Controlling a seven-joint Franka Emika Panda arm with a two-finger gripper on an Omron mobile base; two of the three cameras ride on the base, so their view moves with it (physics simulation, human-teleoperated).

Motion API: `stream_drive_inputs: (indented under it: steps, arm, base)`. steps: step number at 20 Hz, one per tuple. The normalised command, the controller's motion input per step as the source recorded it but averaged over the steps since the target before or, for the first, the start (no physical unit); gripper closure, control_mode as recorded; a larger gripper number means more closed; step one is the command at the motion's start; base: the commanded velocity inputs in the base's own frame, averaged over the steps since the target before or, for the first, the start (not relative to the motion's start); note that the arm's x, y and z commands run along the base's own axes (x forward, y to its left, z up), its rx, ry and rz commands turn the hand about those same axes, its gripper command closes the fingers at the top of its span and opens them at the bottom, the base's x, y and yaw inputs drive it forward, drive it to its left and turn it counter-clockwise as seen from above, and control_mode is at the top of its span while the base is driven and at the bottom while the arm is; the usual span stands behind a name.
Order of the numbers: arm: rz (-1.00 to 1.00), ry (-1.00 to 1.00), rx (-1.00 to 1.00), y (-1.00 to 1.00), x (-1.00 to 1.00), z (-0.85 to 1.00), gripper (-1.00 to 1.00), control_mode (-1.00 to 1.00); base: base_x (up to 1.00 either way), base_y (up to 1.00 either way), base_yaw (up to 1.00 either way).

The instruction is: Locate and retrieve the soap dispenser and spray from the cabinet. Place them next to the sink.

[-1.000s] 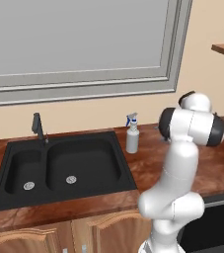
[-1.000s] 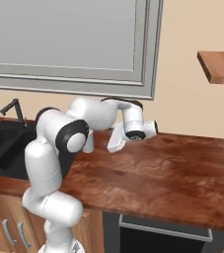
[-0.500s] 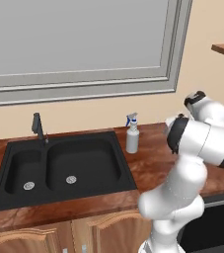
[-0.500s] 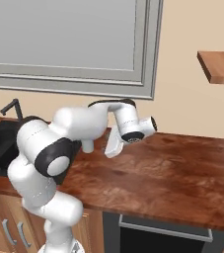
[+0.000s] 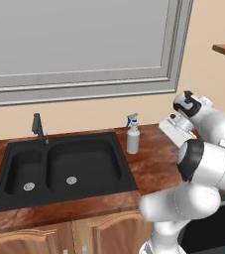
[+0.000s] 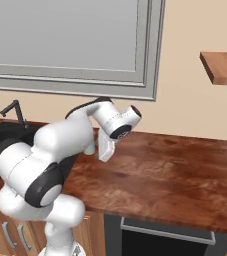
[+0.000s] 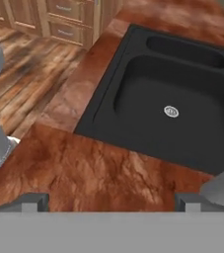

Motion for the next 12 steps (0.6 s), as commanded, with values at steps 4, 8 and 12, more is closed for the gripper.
stream_drive_inputs:
  steps: [4, 8, 12]
  arm:
    - [0.02, -0.02, -0.05, 0.32, -0.08, 0.0, -1.0, -1.0]
    - [0.26, -0.07, -0.04, 0.31, -0.3, 0.0, -1.0, -1.0]
    - [0.3, -0.09, -0.06, 0.14, -0.29, 0.0, -1.0, -1.0]
  base:
    - [0.0, 0.0, 0.0]
    - [0.0, 0.0, 0.0]
    - [0.0, 0.0, 0.0]
